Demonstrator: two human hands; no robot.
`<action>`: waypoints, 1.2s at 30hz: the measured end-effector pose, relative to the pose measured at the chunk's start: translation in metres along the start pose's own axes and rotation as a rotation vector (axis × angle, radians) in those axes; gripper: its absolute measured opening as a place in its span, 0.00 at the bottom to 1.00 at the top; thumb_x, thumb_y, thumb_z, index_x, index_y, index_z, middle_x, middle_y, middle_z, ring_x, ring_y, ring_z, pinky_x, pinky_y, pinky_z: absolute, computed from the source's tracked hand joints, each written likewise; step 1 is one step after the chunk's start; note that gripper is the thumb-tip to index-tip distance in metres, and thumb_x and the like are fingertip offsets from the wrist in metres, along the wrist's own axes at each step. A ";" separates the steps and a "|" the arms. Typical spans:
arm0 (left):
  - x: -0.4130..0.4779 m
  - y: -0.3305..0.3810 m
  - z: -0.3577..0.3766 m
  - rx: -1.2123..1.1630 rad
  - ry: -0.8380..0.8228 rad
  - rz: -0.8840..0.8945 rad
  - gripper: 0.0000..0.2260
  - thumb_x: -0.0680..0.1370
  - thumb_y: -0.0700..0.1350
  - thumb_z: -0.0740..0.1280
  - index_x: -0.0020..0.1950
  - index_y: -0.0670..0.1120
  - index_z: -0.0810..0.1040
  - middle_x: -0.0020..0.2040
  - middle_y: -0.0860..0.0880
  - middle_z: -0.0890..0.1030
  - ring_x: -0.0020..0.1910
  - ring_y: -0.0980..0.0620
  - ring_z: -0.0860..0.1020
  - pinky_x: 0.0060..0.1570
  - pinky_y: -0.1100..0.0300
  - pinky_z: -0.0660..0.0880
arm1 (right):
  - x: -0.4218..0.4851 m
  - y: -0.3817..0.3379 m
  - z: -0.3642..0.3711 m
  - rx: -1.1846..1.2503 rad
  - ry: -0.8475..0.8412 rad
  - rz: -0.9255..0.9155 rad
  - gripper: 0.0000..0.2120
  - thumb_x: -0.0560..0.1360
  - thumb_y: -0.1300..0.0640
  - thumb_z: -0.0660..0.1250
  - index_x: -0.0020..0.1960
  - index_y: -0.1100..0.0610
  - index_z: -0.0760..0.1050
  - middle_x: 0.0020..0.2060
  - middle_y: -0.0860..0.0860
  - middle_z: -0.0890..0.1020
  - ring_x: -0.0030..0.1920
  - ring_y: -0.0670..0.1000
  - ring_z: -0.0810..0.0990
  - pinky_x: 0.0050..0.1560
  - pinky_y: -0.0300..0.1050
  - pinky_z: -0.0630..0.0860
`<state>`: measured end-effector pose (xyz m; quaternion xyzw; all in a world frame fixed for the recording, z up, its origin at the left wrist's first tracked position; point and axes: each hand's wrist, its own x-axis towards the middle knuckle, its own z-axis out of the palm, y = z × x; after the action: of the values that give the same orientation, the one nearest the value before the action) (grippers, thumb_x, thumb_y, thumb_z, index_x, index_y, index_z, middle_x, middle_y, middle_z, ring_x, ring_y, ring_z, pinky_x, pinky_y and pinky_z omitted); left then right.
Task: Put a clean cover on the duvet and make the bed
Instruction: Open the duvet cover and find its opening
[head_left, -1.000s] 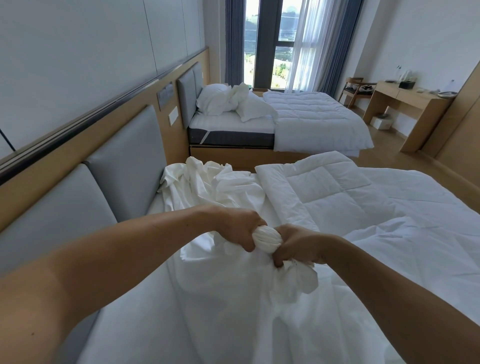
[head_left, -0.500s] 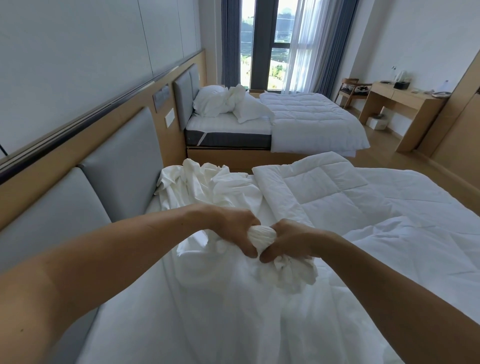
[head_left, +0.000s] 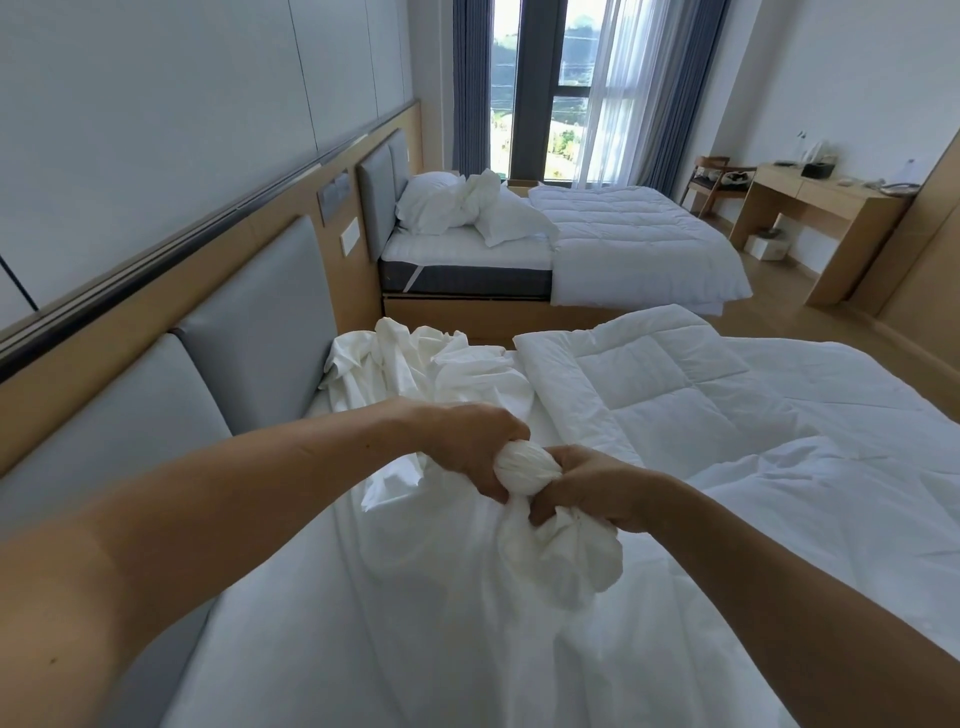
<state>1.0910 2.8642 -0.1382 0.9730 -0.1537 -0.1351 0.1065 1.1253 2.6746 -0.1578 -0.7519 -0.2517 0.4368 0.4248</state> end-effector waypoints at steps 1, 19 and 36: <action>0.000 0.001 0.000 0.016 -0.008 0.004 0.17 0.67 0.52 0.80 0.46 0.53 0.74 0.46 0.50 0.81 0.44 0.49 0.78 0.45 0.57 0.75 | -0.001 -0.002 0.000 -0.014 -0.020 0.036 0.14 0.70 0.72 0.69 0.52 0.58 0.80 0.41 0.52 0.84 0.42 0.52 0.83 0.43 0.46 0.81; -0.007 0.005 0.001 -0.183 -0.125 -0.106 0.13 0.72 0.40 0.72 0.56 0.45 0.80 0.49 0.47 0.83 0.48 0.46 0.81 0.50 0.51 0.79 | -0.004 -0.003 -0.001 -0.138 0.010 0.003 0.15 0.70 0.74 0.67 0.52 0.61 0.79 0.40 0.52 0.82 0.41 0.50 0.82 0.42 0.44 0.80; -0.004 0.017 0.001 -0.213 -0.205 -0.136 0.10 0.71 0.44 0.74 0.49 0.51 0.76 0.41 0.54 0.79 0.41 0.53 0.78 0.40 0.61 0.75 | -0.008 -0.014 -0.005 -0.354 0.000 0.170 0.23 0.57 0.58 0.77 0.51 0.62 0.81 0.45 0.58 0.85 0.51 0.61 0.84 0.56 0.60 0.81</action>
<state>1.0829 2.8496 -0.1341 0.9455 -0.0825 -0.2562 0.1835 1.1257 2.6735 -0.1413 -0.8336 -0.2601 0.4199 0.2474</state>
